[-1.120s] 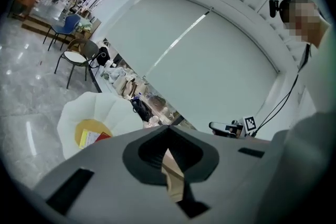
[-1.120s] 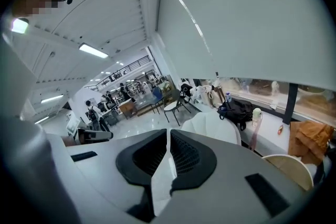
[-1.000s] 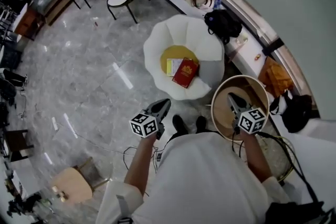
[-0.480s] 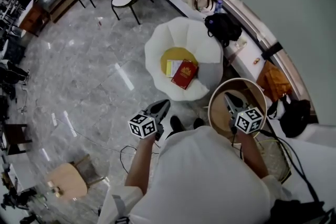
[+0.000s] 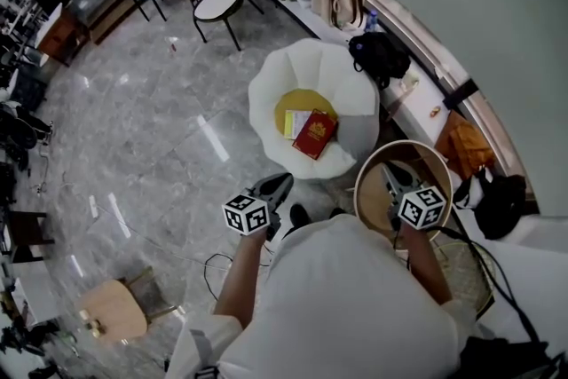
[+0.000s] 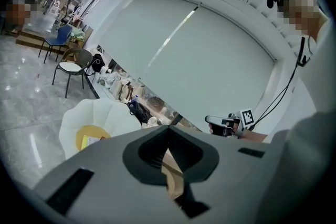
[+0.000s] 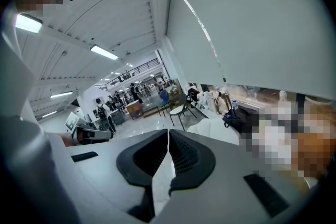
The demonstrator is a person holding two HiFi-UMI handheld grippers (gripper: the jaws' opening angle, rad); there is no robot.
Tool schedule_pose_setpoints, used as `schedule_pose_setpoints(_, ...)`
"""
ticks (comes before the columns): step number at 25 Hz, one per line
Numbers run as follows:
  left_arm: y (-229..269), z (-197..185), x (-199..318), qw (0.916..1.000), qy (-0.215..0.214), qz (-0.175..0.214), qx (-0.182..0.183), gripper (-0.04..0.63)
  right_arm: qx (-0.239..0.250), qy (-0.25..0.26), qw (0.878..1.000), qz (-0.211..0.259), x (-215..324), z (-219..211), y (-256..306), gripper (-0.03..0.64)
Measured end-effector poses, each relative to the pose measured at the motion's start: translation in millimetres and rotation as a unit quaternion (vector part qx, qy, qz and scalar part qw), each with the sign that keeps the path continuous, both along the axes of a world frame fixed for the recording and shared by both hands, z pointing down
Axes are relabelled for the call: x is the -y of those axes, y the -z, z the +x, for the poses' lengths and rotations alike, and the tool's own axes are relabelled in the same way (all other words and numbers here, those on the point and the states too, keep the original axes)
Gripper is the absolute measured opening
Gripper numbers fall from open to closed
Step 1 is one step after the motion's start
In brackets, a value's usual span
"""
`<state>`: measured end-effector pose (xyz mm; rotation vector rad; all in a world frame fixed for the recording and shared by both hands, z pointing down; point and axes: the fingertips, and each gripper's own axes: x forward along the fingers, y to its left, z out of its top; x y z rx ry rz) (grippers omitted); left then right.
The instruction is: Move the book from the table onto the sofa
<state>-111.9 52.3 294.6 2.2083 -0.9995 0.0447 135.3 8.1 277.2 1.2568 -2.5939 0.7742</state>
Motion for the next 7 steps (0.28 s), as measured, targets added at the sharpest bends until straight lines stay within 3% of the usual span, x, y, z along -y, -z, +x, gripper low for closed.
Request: schedule_pose_setpoints(7,-0.3,-4.5,-1.7,1.0,-0.003,-0.006,-0.003,0.002,0.0,-0.004,1.0,-0.003,-2.5,-4.6,-2.5,0.038)
